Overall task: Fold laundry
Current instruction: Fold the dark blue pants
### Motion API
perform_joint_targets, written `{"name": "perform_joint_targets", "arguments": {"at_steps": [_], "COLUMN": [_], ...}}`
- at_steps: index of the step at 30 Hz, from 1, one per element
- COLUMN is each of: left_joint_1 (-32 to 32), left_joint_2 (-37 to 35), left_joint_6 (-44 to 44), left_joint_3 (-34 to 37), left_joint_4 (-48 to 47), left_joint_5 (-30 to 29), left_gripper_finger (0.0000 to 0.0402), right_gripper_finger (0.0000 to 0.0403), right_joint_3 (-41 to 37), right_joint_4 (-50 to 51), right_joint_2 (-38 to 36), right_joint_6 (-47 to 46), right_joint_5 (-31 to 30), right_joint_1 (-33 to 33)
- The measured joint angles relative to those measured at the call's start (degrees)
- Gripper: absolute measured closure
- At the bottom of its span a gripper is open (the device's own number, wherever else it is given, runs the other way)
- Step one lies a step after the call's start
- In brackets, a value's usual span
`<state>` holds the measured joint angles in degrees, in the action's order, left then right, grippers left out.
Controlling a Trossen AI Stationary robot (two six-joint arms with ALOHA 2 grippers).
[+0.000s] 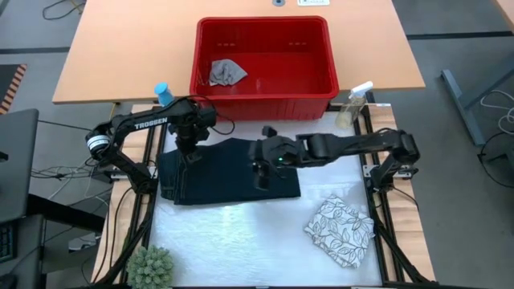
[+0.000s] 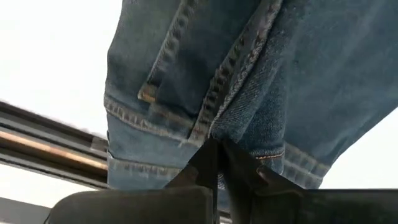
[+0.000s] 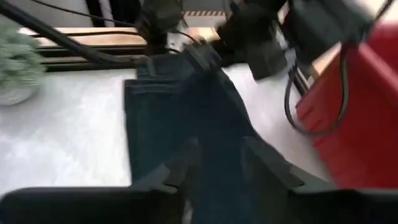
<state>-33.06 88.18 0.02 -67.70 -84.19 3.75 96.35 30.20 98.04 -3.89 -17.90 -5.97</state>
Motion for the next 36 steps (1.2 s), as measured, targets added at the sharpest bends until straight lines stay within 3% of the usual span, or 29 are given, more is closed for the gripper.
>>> {"name": "perform_joint_targets", "arguments": {"at_steps": [7,11,17,26,36], "left_joint_1": [0.0,0.0,0.0,0.0,0.0], "left_joint_2": [0.0,0.0,0.0,0.0,-0.2], "left_joint_6": [1.7,2.5,2.6,3.8,4.0], "left_joint_3": [0.0,0.0,0.0,0.0,0.0], "left_joint_4": [-5.3,-5.1,-4.8,-5.4,-5.7], "left_joint_5": [-0.1,-1.2,-1.4,-1.0,-1.5], "left_gripper_finger": [0.0401,0.0401,0.0401,0.0401,0.0401], "right_gripper_finger": [0.0385,0.038,0.0389,0.0389,0.0388], "right_joint_3": [-18.3,-25.7,-32.3,-30.6,-30.4], "right_joint_4": [-19.0,-29.2,-36.6,-41.9,-41.6], "right_joint_2": [0.0,0.6,4.9,16.9,17.5], "right_joint_6": [-1.6,-2.6,-6.2,-10.2,-9.6], "right_joint_5": [-4.2,-7.2,-7.5,-7.3,-4.0], "right_joint_1": [3.1,4.4,5.4,5.3,6.8]}}
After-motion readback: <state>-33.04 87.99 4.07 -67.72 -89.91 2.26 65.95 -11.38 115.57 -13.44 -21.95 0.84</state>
